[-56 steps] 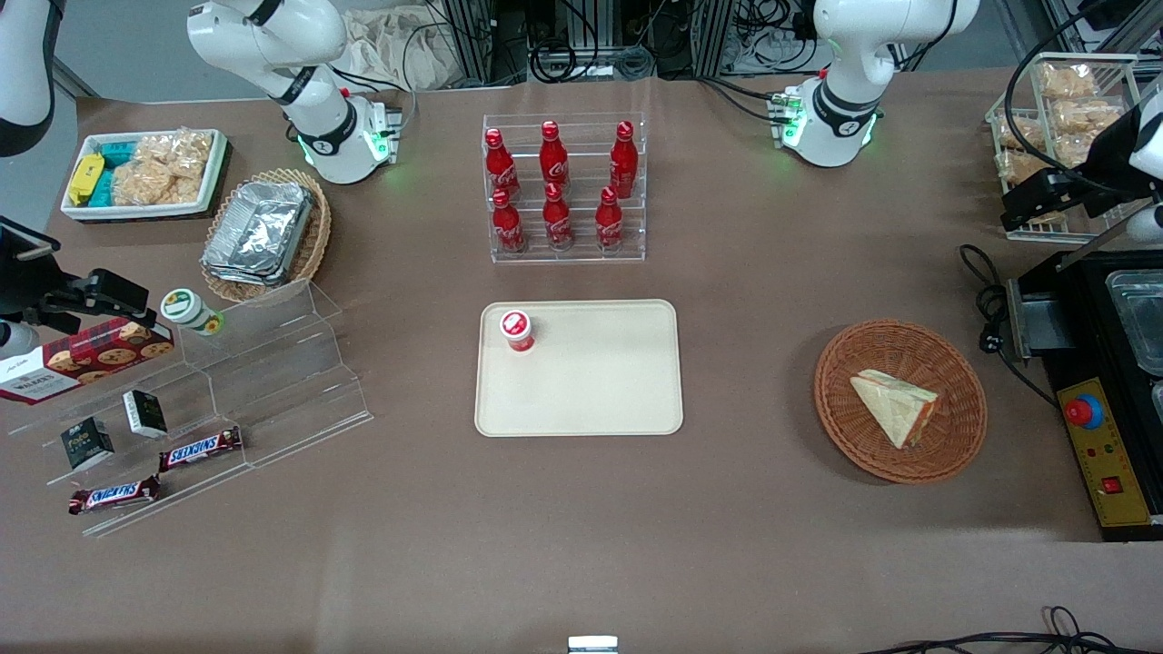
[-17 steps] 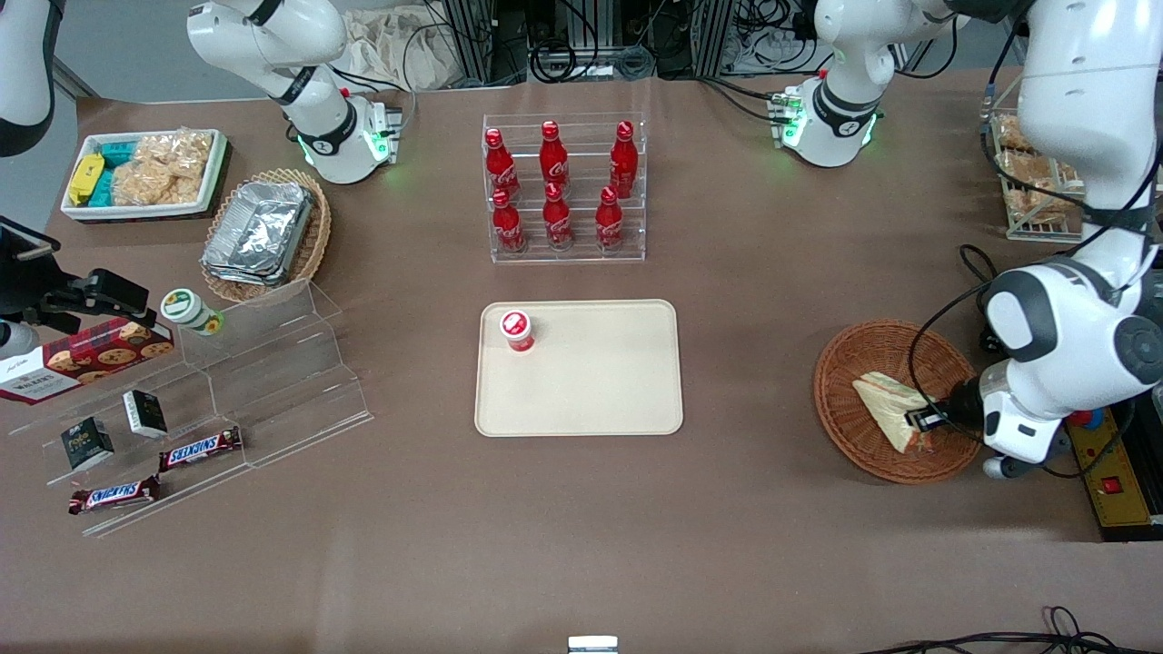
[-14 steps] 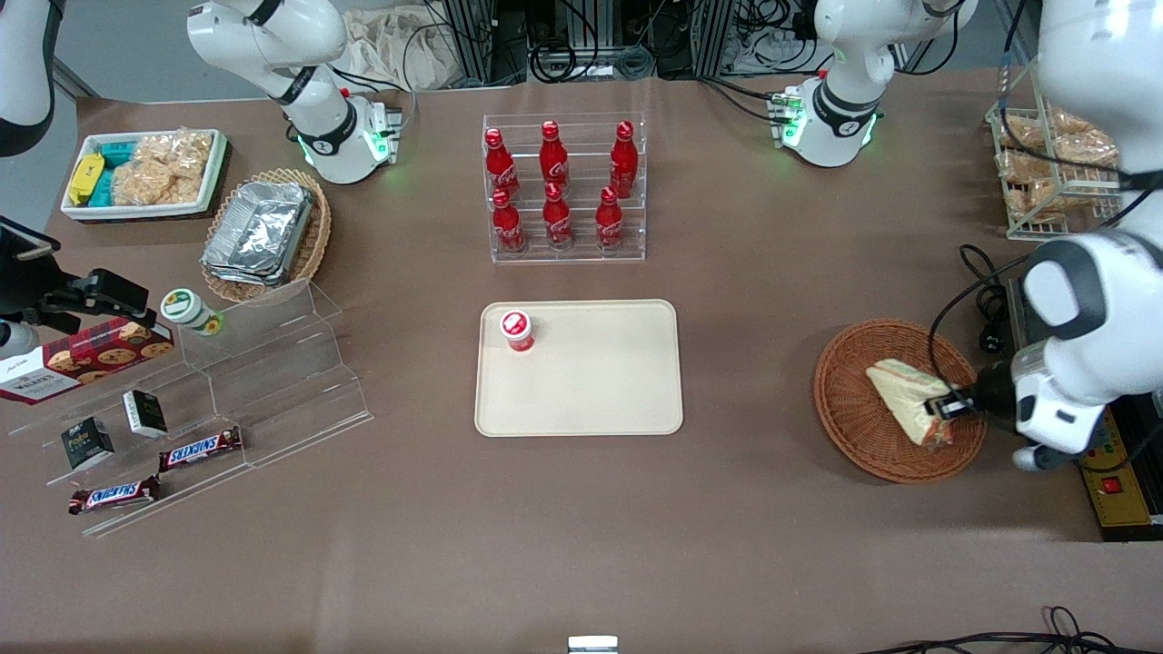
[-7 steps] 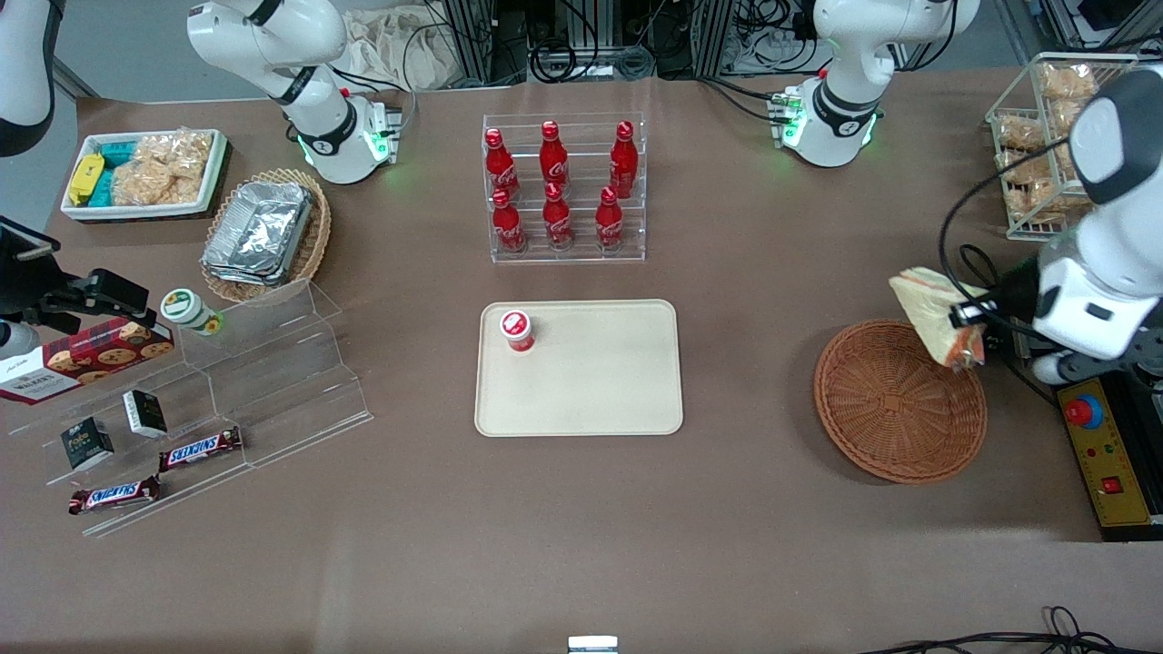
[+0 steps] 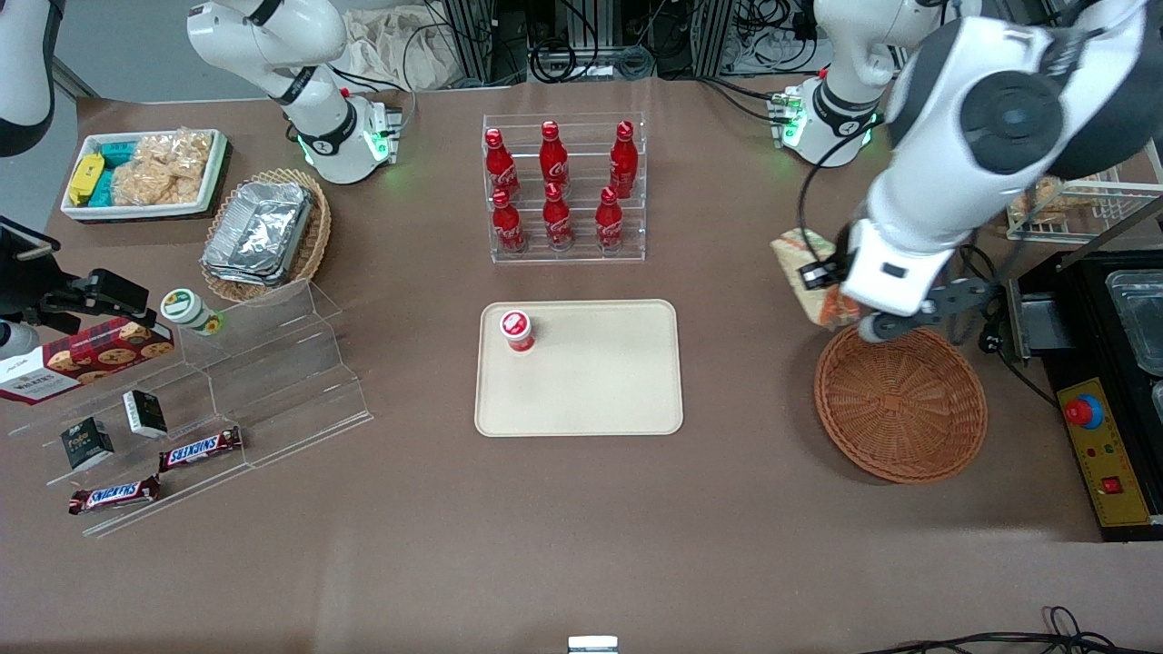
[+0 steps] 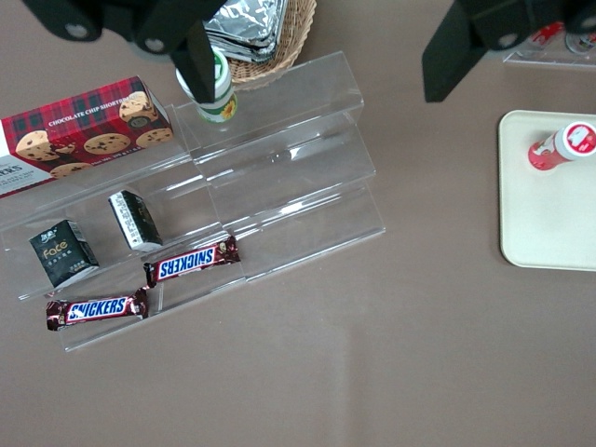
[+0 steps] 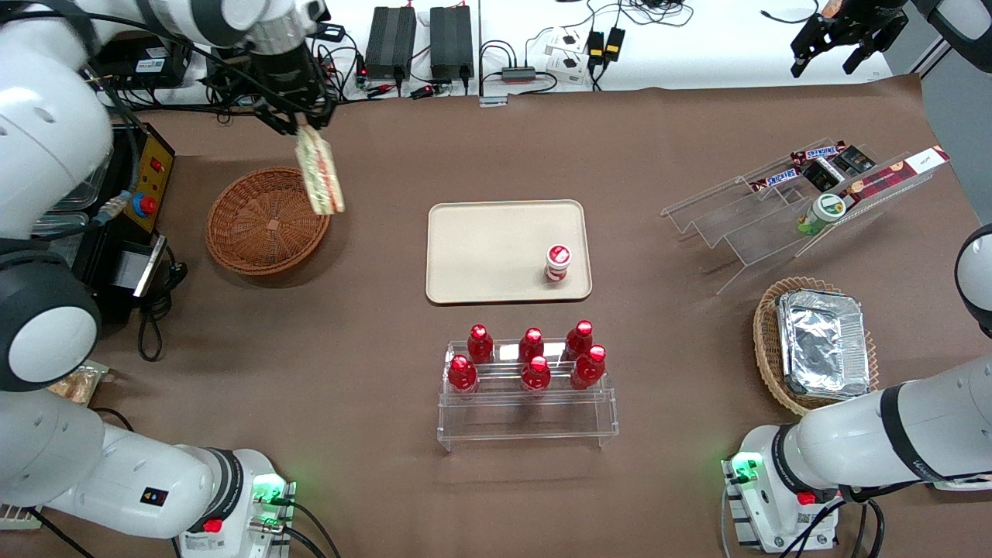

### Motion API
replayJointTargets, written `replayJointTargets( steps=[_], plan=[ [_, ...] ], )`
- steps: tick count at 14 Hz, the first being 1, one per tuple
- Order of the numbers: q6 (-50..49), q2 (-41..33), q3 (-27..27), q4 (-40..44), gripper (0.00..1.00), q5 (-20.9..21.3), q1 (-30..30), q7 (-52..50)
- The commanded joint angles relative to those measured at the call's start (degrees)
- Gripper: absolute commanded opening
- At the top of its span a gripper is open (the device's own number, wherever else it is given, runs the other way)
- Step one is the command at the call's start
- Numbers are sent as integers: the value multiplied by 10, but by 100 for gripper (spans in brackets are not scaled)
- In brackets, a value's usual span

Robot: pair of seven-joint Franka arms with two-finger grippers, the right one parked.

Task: Place sandwich from basket to tray
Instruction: 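Lift the sandwich and carry it toward the cream tray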

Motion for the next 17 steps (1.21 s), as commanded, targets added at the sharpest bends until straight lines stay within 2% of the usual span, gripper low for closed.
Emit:
replayJointTargets(
  steps=[1,4,8,14,15,16,17],
  plan=[
    [55,62,8,13,15,-1,-32,-71],
    [145,132,7,12,15,-20,-56,-108],
    [261,220,8,13,15,-20,-99,-134],
    [310,297,7,13,16,-20,-132,-132],
    [314,303,7,14,25,-20,-132,-132],
    [321,303,7,15,43,-20,-132,-133],
    [322,300,8,17,68,-20,-131,-134]
  ],
)
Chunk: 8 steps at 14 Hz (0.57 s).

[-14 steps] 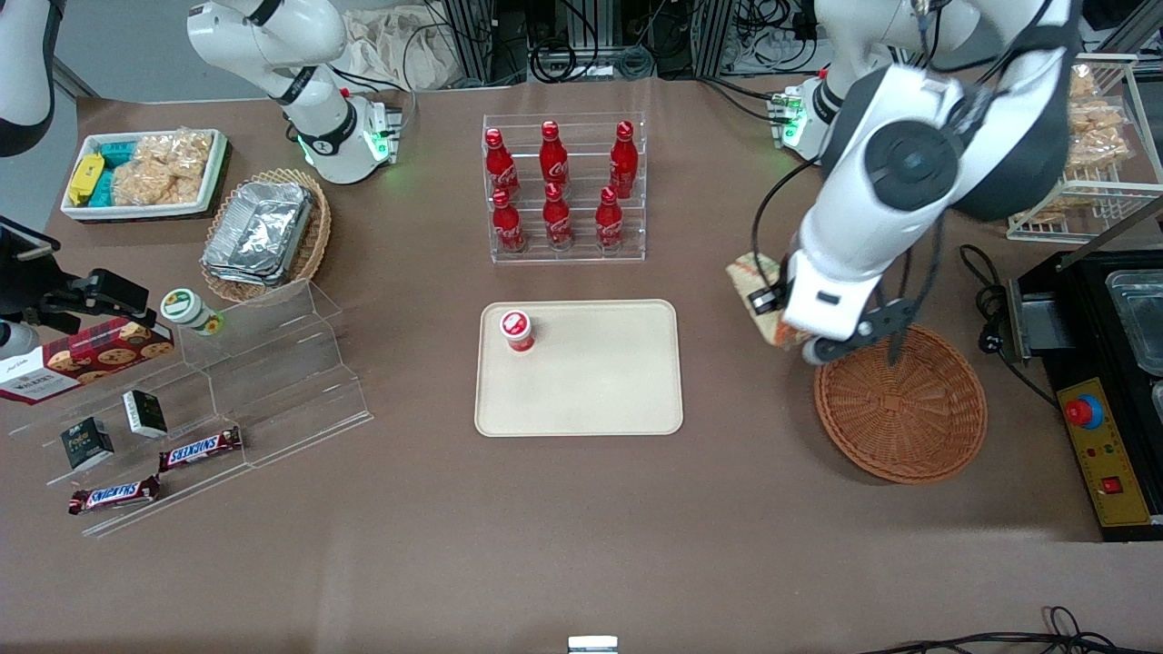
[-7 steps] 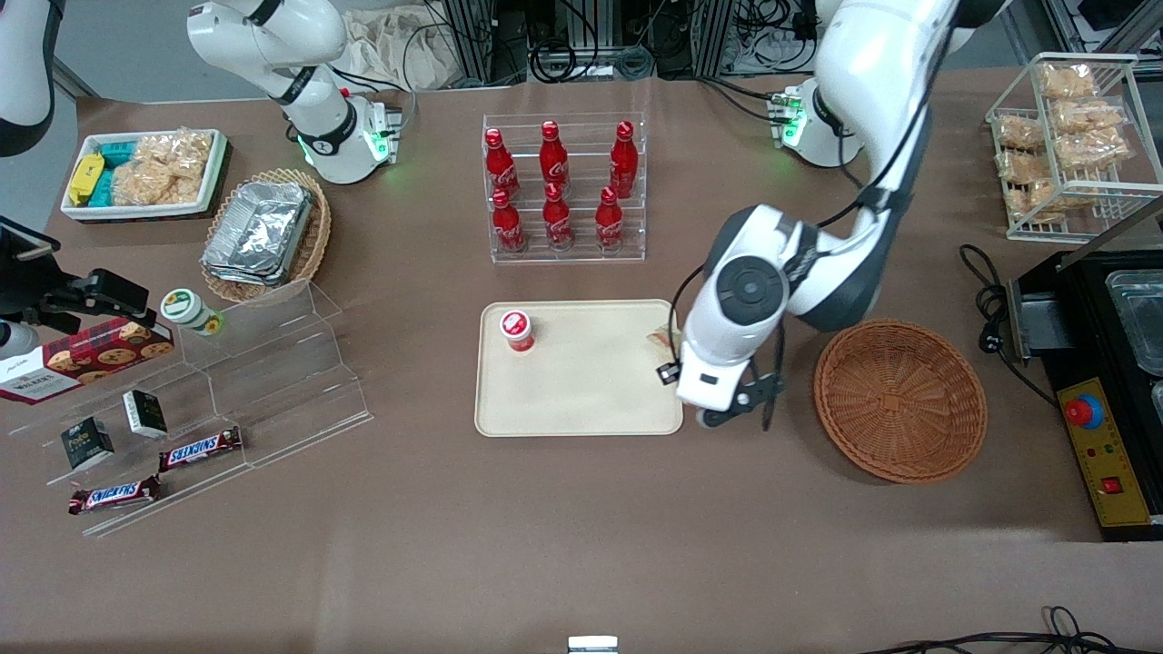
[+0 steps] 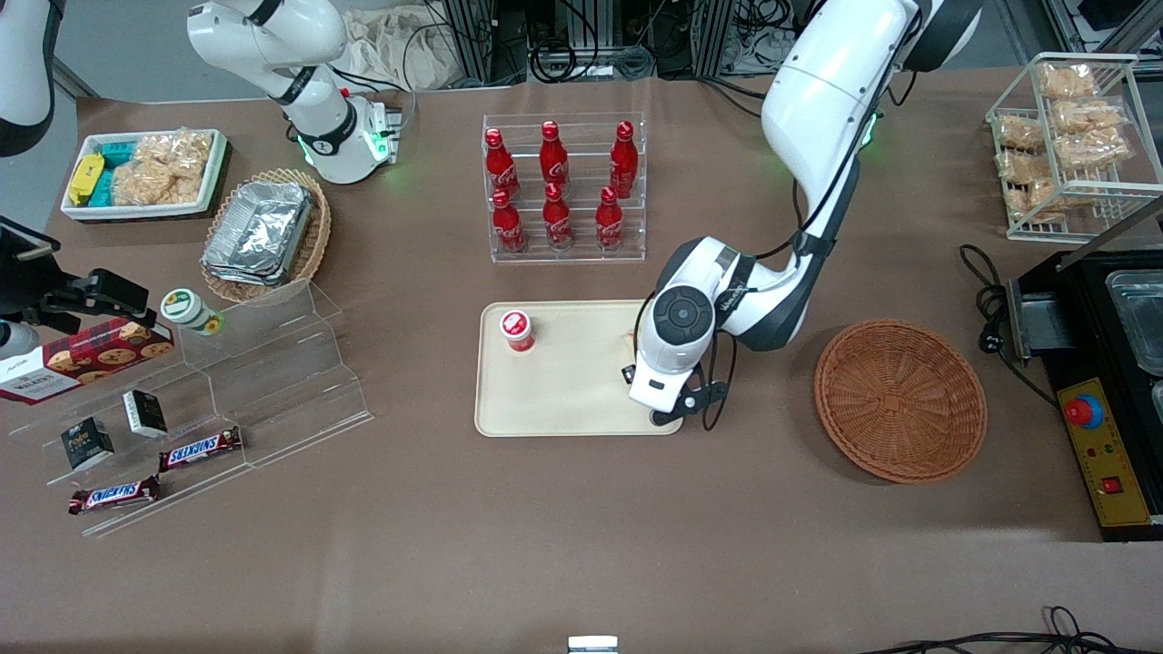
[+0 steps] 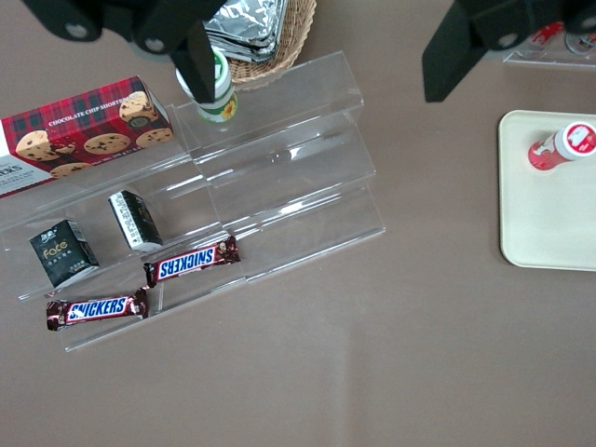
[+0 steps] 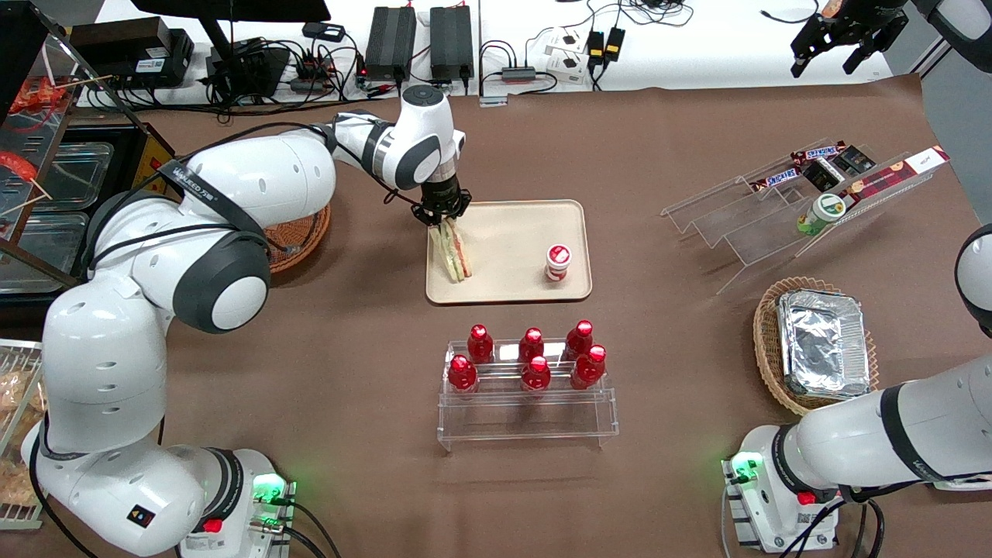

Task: Place sandwich from basket to tray
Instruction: 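Lift the sandwich and carry it toward the cream tray, then lower the sandwich onto the tray and open the left gripper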

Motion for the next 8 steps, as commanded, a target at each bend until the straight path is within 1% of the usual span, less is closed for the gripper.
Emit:
replayJointTargets(
  steps=[1,2,3,5,8],
  plan=[
    [-1,-4,8,18,87,-7,-6,-7],
    [-1,-10,8,25,100,-6,-6,-19],
    [-3,-21,9,34,100,-1,-6,-38],
    [-8,-71,15,29,100,5,3,-81],
    [-62,-144,56,24,100,6,16,-98]
  ],
)
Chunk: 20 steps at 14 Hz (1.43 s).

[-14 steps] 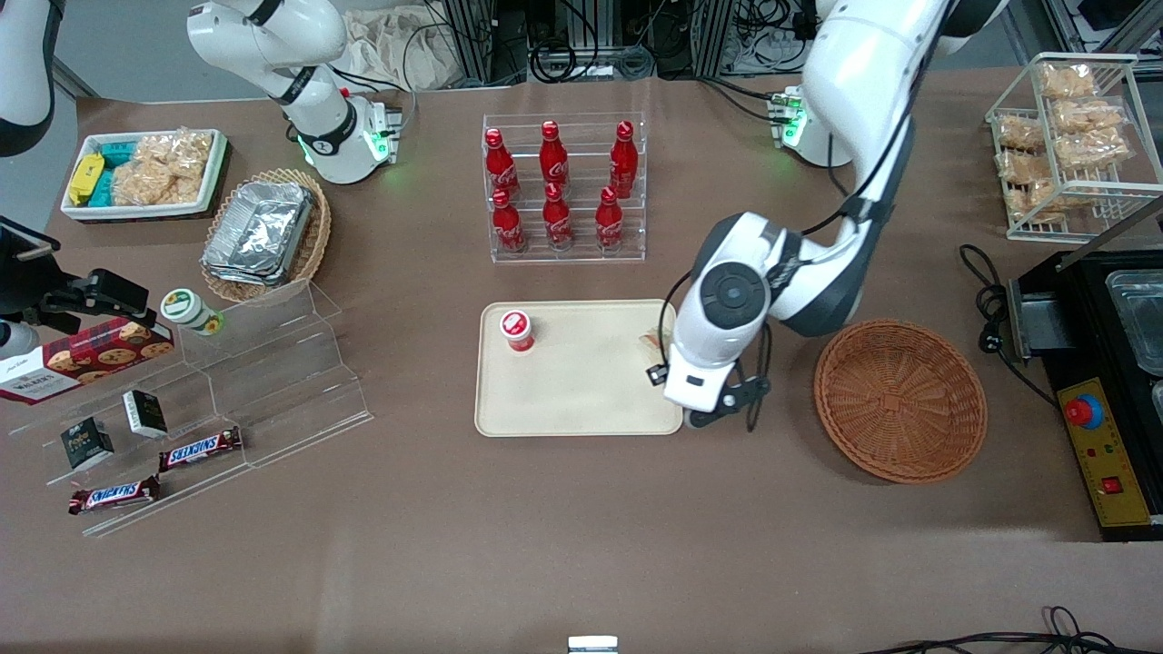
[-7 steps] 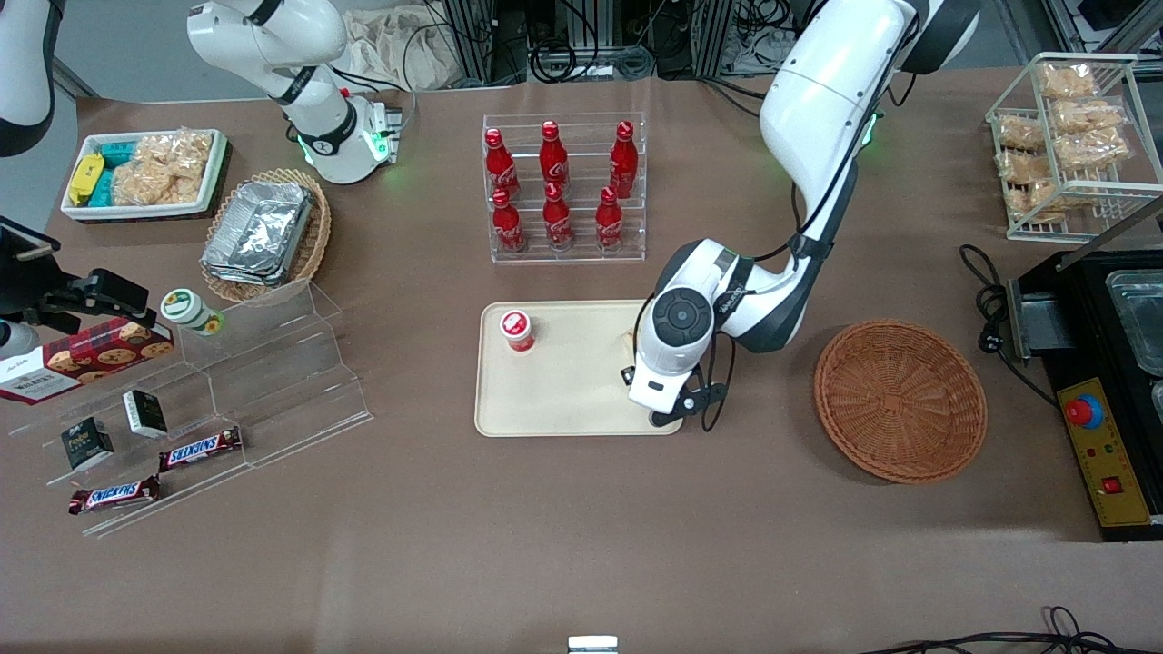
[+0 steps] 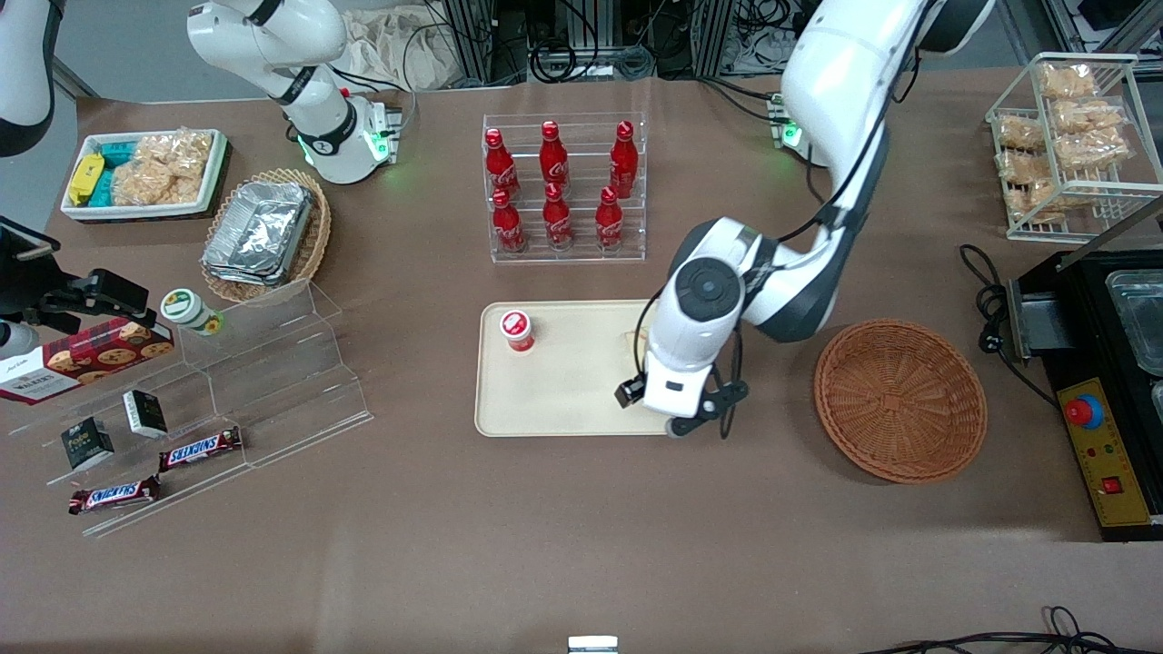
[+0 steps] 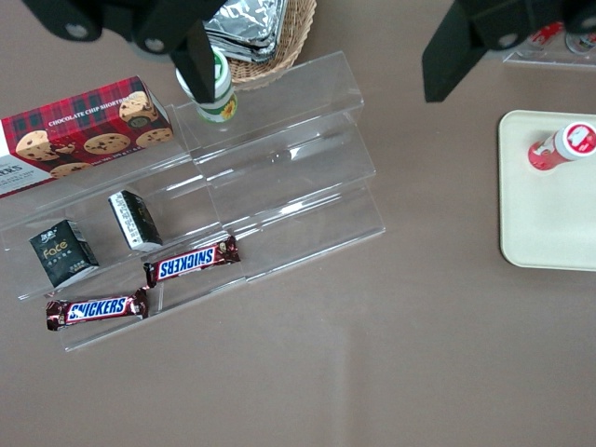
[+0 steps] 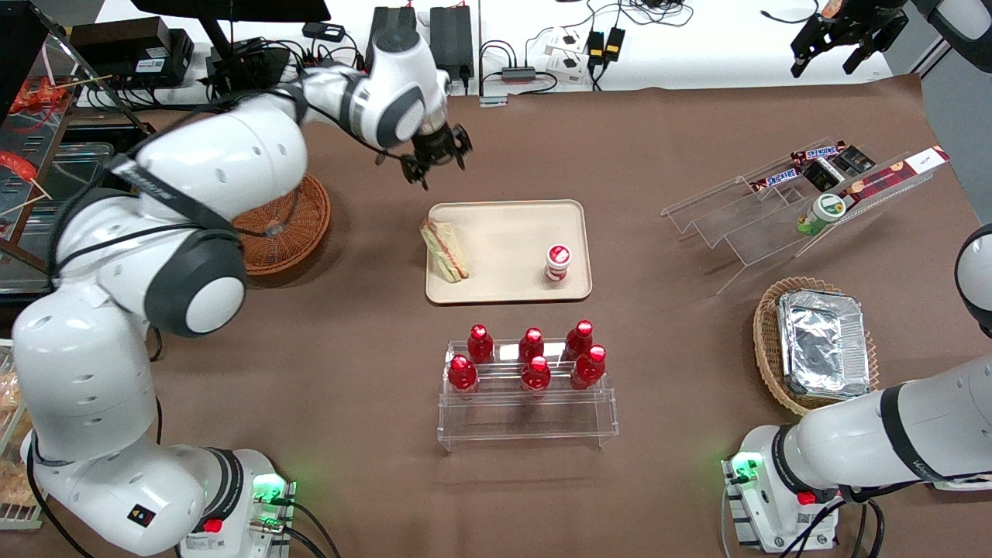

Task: Place sandwich from basket to tray
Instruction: 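Lower the sandwich onto the tray and open the left gripper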

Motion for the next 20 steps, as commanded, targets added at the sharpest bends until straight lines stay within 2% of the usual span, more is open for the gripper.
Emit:
replayJointTargets(
  steps=[1,4,7,10,13,20],
  plan=[
    [-47,-80,44,-21,100,4,7,-19],
    [-81,-133,85,-22,100,2,23,-2],
    [-90,-158,86,-23,100,2,68,38],
    [-126,-180,85,-24,100,-6,113,122],
    [-182,-216,82,-38,100,-7,156,252],
    [-207,-331,-19,-151,100,-4,325,532]
  ],
)
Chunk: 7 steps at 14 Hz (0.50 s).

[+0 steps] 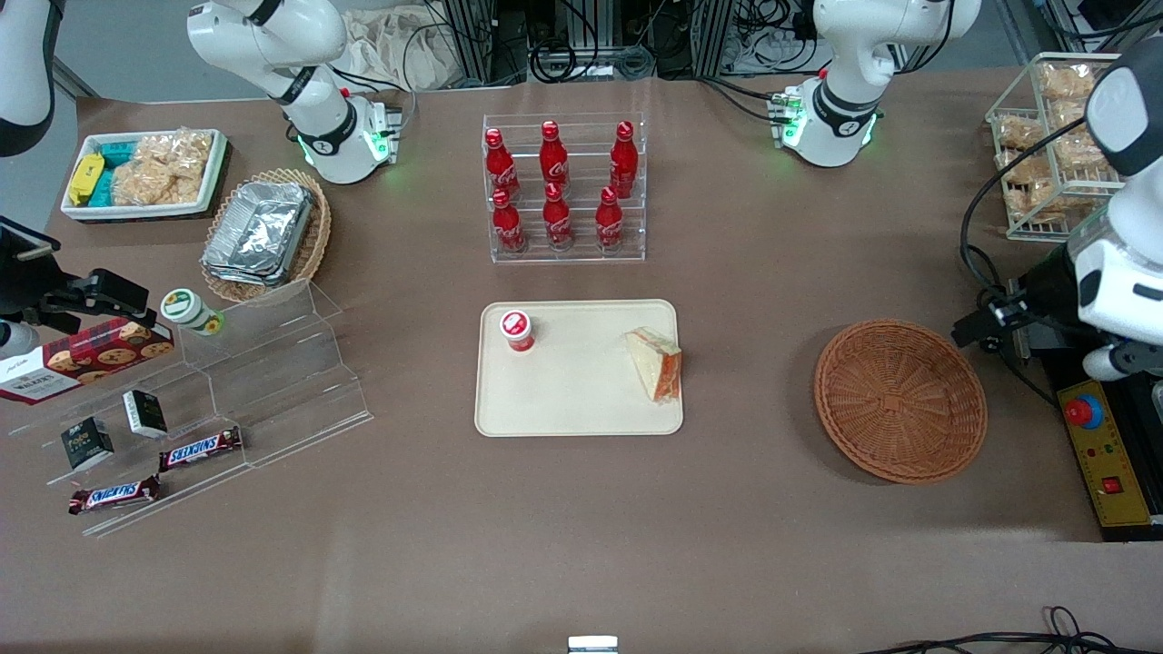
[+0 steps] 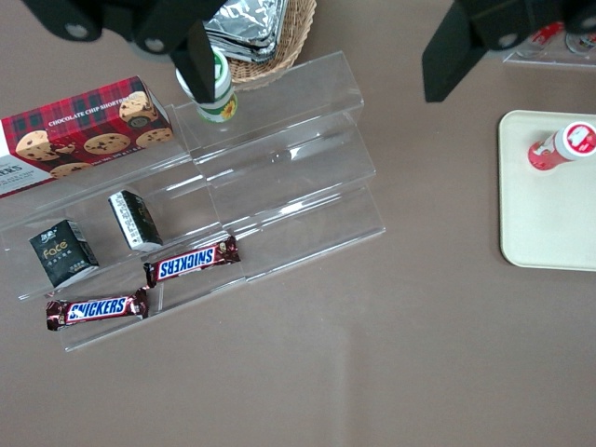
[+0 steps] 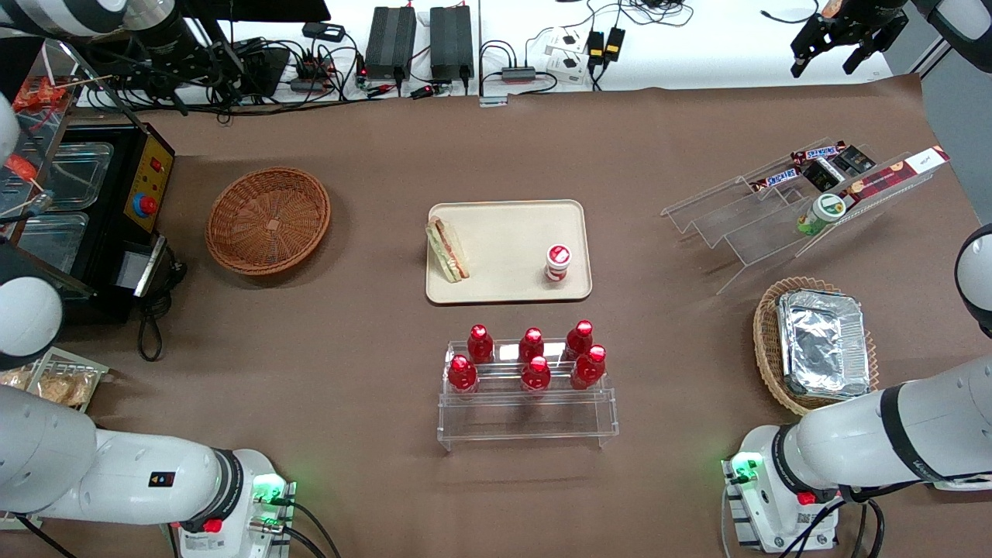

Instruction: Place sandwich from basket to tray

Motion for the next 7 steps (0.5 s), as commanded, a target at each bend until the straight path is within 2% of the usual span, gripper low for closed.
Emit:
replayJointTargets(
  steps=[1,3,5,7],
  plan=[
    [-10,-74,-29,-67,100,-2,45,84],
    [-5,-120,-42,-110,100,0,73,116],
    [-4,-156,-94,-140,100,5,120,137],
    [-4,-178,-106,-161,100,6,126,143]
  ],
)
